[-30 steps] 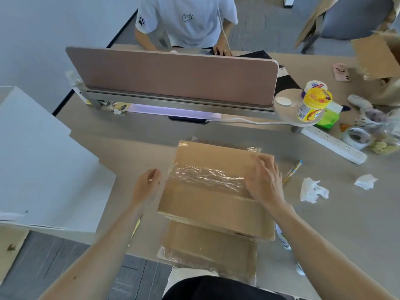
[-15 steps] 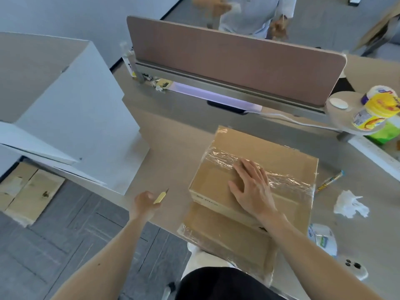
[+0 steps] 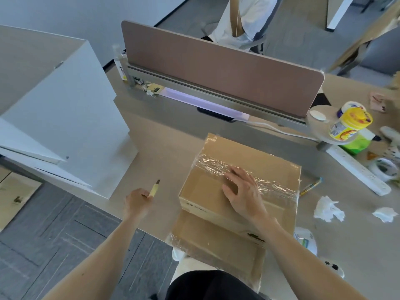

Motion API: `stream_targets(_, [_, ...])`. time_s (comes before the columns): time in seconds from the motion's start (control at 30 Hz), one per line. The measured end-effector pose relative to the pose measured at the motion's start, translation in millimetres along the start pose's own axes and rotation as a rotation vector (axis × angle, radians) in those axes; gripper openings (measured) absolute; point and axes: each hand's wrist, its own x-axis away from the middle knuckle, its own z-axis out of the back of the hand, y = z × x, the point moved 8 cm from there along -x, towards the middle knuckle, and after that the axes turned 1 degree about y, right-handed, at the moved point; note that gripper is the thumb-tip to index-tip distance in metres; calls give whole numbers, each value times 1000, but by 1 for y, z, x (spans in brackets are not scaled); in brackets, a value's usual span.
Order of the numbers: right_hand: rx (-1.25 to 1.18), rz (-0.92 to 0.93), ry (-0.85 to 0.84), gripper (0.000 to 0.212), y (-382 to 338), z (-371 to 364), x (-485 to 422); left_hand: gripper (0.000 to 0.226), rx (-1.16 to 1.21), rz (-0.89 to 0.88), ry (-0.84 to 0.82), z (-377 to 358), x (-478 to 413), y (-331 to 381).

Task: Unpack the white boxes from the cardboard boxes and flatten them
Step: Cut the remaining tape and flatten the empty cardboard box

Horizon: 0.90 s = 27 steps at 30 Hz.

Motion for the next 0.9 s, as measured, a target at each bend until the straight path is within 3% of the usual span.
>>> stream_targets(0.1, [-146,-42,66,15,-9,14,-5,5,413,-83,38,28,15,59])
stream_targets(0.17, [-188,-51,52,12,-22,18,-10,13,611,-152,-3,39,28,98])
stream_targets(0.33, [-484,-129,-103,25,-59,5,-21,13,899,-314,-353,28,73,172])
stream_targets(0.47, [-879,-234,-164,26,-69,-10,-22,21,1033,-290,-587,11,95,198])
stream_targets(0.57, [-1050,-320,-133,22,-62,-12,-19,28,1020,-275,-648,5,99,205])
stream_targets(0.67, [-1080,-359,-92,18,-53,-6,-20,25,782,-318,-422,16,85,205])
stream_targets(0.8, [-916,-389,30,17,-31,13,-30,28,629,-372,-148,39,48,194])
stream_targets(0.9, [-649,-363,-5,16,-17,20,-37,48,396,-415,-185,31,27,193])
